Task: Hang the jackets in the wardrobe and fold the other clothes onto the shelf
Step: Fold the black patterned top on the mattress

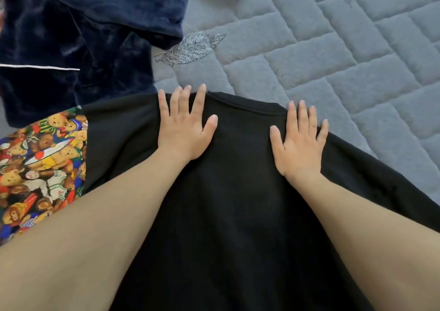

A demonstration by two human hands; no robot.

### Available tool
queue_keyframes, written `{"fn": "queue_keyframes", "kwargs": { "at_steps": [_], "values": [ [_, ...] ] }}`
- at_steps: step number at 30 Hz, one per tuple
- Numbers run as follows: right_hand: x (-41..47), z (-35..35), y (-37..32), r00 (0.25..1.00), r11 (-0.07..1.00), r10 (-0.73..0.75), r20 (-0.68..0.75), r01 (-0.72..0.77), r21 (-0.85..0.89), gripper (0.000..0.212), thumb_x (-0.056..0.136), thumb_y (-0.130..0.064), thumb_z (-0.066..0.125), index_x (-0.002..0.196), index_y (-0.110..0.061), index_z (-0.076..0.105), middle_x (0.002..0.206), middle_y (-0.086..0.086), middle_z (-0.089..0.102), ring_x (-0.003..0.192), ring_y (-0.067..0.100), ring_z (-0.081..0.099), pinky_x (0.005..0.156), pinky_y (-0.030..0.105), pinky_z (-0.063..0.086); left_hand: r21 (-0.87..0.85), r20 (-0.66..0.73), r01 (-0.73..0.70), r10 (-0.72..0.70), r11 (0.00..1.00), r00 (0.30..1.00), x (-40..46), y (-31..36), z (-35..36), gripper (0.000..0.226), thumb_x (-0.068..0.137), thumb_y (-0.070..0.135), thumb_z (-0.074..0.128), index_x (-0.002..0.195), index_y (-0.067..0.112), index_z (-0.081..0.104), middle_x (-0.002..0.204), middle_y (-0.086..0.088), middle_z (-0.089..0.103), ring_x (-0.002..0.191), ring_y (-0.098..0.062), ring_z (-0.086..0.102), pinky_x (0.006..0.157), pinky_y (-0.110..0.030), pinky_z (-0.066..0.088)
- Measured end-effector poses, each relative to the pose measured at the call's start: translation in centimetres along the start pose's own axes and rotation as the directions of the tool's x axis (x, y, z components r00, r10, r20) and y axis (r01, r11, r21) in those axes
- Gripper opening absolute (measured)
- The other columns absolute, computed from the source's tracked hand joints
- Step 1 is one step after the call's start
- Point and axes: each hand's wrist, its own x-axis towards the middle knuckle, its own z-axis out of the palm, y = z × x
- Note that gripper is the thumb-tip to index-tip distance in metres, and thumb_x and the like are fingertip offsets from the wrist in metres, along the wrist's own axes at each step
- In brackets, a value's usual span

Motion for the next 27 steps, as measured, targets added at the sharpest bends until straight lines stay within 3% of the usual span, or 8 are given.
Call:
{"fn": "queue_keyframes", "kwargs": {
  "at_steps": [3,6,9,16,21,27],
  "values": [
    [-0.3,-0.2,0.0,0.993,0.995,0.066,-0.098,-0.057,0.085,0.059,0.102,-0.047,0.022,0.154,-0.019,0.023,0.157,0.004,0.026,0.146,0.023,0.018,0.121,0.047,0.009,-0.072,-0.094,-0.006,-0.001,0.997,0.996,1.6,0.7,-0.7,0.053,0.098,0.045,0.026,0.136,0.013,0.044,0.124,-0.014,0.048,0.119,-0.034,0.041,0.118,-0.049,0.015],
    [-0.3,0.0,-0.1,0.977,0.983,0.136,-0.162,-0.112,0.147,0.049,0.102,-0.04,0.032,0.144,-0.016,0.04,0.141,0.007,0.04,0.134,0.026,0.032,0.117,0.045,0.016,-0.1,-0.147,0.059,-0.073,0.993,0.986,2.3,1.4,-0.7,0.029,0.097,0.033,0.036,0.109,0.012,0.053,0.102,-0.01,0.053,0.095,-0.03,0.046,0.099,-0.043,0.031],
    [-0.1,0.4,-0.1,0.977,0.986,0.127,-0.173,-0.105,0.131,0.043,0.099,-0.036,0.038,0.135,-0.015,0.047,0.132,0.007,0.046,0.127,0.028,0.038,0.114,0.046,0.02,-0.084,-0.113,0.077,-0.086,0.994,0.99,2.2,1.2,-0.6,0.018,0.087,0.019,0.047,0.102,0.011,0.053,0.095,-0.009,0.054,0.089,-0.031,0.046,0.092,-0.042,0.032],
    [0.1,0.7,0.2,0.973,0.987,0.101,-0.207,-0.072,0.144,0.033,0.093,-0.032,0.045,0.119,-0.013,0.052,0.119,0.008,0.05,0.12,0.032,0.043,0.11,0.048,0.023,-0.076,-0.127,0.084,-0.093,0.994,0.987,2.3,1.4,-0.4,0.032,0.076,0.008,0.057,0.108,0.01,0.058,0.095,-0.011,0.056,0.09,-0.034,0.049,0.092,-0.041,0.028],
    [0.0,0.9,0.4,0.961,0.988,0.045,-0.273,-0.002,0.157,0.022,0.089,-0.025,0.051,0.108,-0.014,0.052,0.117,0.007,0.05,0.117,0.03,0.042,0.108,0.045,0.022,-0.095,-0.164,0.073,-0.088,0.993,0.983,2.5,1.2,-0.1,0.032,0.074,0.013,0.052,0.104,0.011,0.059,0.094,-0.011,0.056,0.089,-0.034,0.051,0.09,-0.042,0.028],
    [0.4,0.6,0.6,0.932,0.972,-0.066,-0.356,0.141,0.19,0.021,0.075,-0.009,0.056,0.095,-0.014,0.051,0.108,0.006,0.054,0.108,0.022,0.041,0.107,0.041,0.023,-0.121,-0.177,0.012,-0.034,0.993,0.984,2.4,1.0,0.0,0.031,0.078,0.035,0.042,0.095,0.012,0.054,0.093,-0.009,0.052,0.088,-0.031,0.046,0.087,-0.04,0.026]
  ]
}}
